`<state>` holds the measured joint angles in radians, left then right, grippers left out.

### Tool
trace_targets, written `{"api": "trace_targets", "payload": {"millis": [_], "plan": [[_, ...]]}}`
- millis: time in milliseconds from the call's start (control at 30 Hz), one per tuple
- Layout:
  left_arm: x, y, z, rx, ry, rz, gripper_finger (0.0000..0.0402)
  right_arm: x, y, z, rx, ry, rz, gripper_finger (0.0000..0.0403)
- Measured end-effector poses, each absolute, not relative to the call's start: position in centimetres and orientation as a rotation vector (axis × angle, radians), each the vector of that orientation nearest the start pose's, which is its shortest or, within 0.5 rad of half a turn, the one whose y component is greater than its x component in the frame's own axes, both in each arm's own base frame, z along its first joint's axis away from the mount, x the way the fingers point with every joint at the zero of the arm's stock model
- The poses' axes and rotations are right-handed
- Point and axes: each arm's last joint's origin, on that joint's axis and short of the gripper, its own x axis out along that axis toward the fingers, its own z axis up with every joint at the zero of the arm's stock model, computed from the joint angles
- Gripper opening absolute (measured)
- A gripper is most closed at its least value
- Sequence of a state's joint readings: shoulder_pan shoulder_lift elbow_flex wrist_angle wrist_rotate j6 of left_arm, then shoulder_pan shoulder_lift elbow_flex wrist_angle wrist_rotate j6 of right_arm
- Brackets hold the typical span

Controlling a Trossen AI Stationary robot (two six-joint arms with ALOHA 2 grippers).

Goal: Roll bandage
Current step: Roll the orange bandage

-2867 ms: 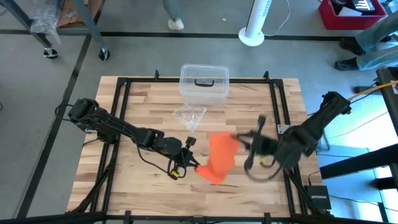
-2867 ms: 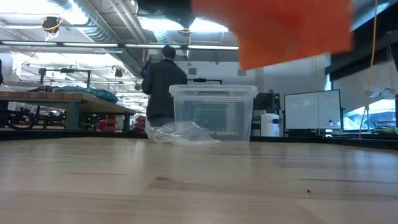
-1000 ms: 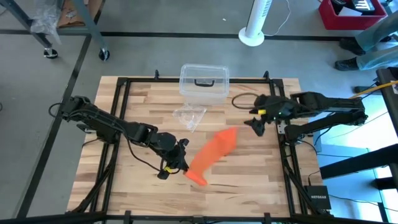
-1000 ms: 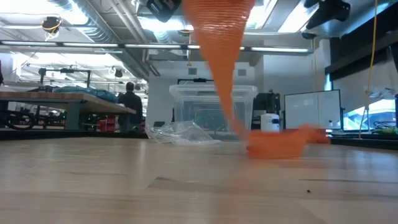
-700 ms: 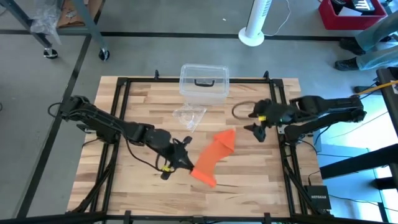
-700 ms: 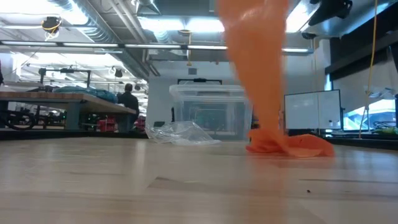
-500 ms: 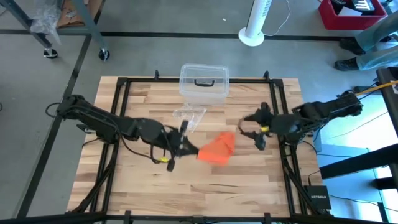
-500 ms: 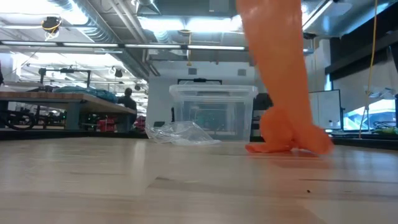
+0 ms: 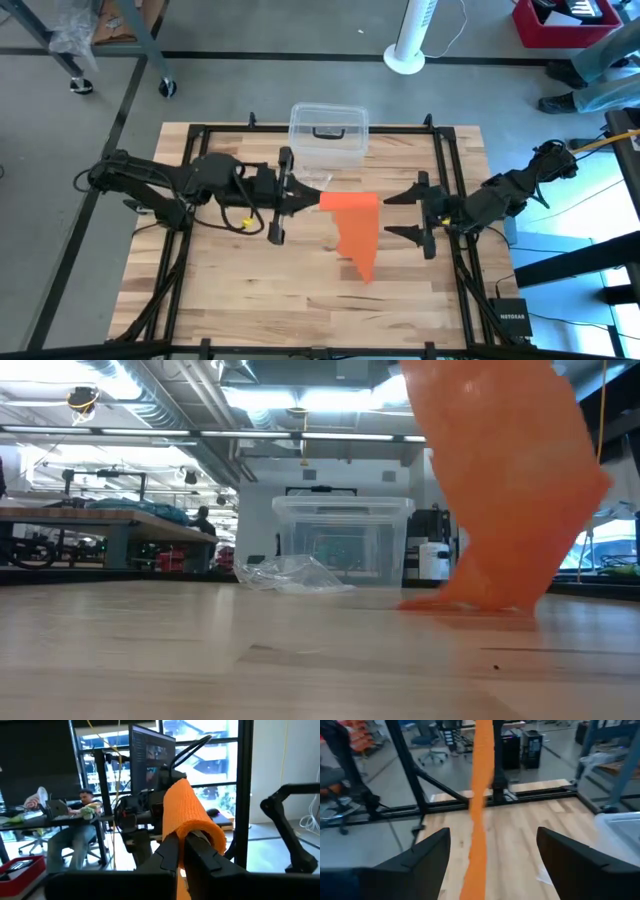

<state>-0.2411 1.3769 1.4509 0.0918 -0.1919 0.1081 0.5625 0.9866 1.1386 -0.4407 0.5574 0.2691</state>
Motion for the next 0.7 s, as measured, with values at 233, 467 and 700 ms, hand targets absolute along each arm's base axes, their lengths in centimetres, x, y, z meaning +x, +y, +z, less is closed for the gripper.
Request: {"api": "trace_targets", "payload": {"millis": [233, 467, 700], "plan": [[29.8, -6.6, 45.4, 0.071, -0.153, -0.037, 0.0008, 20.0, 10.7, 37.0, -0.021, 0.313, -0.07, 0.0298], [29.7, -6.8, 45.4, 0.082, -0.153, -0.043, 0.0008, 21.7, 11.6, 37.7, -0.109, 0.184, -0.089, 0.0275], [29.7, -7.0, 45.5, 0.085, -0.163, -0.048, 0.0008, 22.6, 11.0, 36.8, -0.109, 0.234, -0.136, 0.0216]]}}
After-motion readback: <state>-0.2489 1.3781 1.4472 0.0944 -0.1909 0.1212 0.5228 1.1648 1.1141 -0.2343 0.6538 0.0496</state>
